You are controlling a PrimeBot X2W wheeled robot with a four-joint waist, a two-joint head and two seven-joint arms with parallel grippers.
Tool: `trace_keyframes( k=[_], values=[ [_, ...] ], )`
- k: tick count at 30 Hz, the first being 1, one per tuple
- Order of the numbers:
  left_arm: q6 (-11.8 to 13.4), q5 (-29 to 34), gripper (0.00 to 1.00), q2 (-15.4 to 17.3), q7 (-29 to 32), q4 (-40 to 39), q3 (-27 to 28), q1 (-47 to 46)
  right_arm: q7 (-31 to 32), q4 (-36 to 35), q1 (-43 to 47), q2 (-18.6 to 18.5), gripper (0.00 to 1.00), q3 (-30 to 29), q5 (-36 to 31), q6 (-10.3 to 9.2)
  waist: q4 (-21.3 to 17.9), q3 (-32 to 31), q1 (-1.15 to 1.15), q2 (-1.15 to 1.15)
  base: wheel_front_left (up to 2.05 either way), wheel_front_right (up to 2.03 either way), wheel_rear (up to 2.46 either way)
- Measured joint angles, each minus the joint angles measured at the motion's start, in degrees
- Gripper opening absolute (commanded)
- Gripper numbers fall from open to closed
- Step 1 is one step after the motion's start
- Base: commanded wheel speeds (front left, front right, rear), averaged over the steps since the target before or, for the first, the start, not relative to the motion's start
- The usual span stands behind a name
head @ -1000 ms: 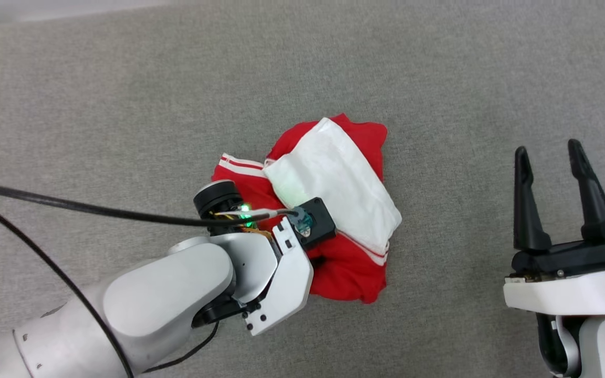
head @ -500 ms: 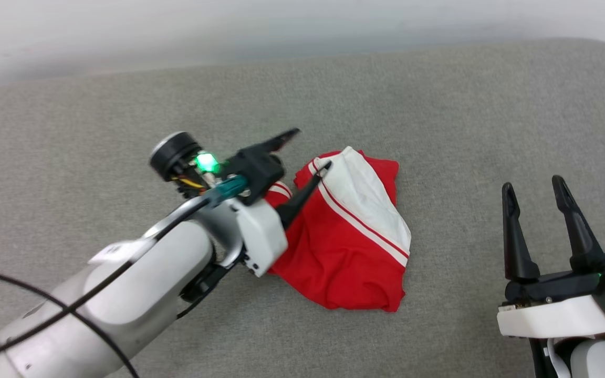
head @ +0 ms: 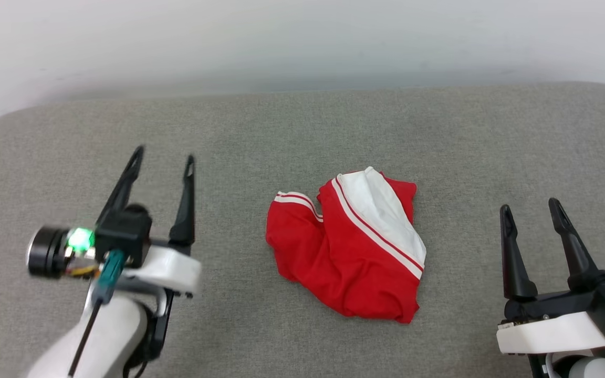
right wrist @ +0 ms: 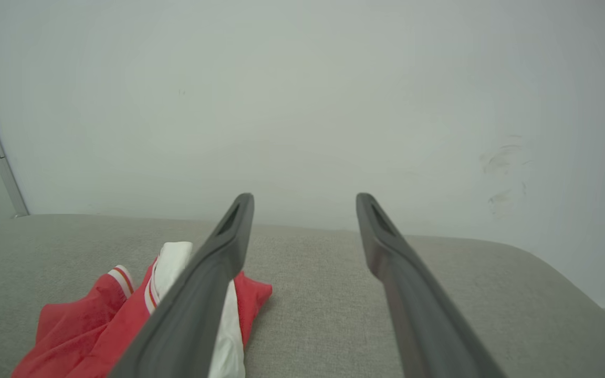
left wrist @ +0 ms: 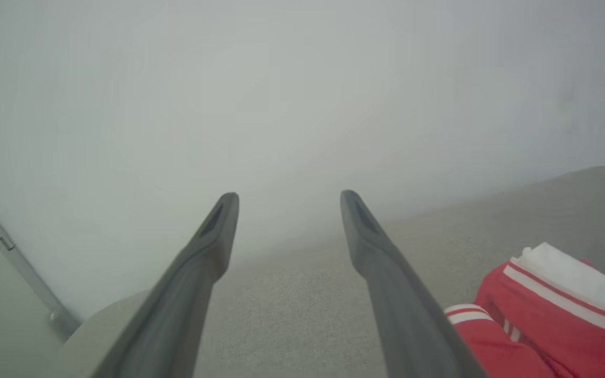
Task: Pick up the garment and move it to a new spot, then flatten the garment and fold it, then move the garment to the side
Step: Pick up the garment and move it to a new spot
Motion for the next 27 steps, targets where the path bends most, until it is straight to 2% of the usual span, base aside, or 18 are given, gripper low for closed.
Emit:
trace_keyframes(
  k=[3,8,20,27],
  values=[
    [1.22,3.02,1.00,-2.05,0.00,-1.76,5.25,6.34,0.00,0.18,0.03,0.01,1.00,0.19,-0.01,0.00,0.17,-0.36,0.00,0.00,0.00,0.00,0.00],
    [0.64,7.71,1.00,-6.21,0.00,-3.86,12.72,14.85,0.00,0.42,0.57,0.01,1.00,0.22,-0.01,0.00,0.32,-1.01,0.00,0.00,0.00,0.00,0.00],
    [-8.58,15.30,1.00,-17.56,0.00,-4.14,26.51,26.29,0.00,2.71,2.16,0.00,1.00,0.35,2.09,0.00,0.02,-2.36,0.00,0.00,0.00,0.00,0.00],
    [-13.72,19.05,1.00,-22.38,0.00,-4.11,32.07,30.14,0.00,4.02,3.92,0.00,1.00,0.62,3.12,0.00,-0.19,-3.53,0.00,0.00,0.00,0.00,0.00]
  ],
)
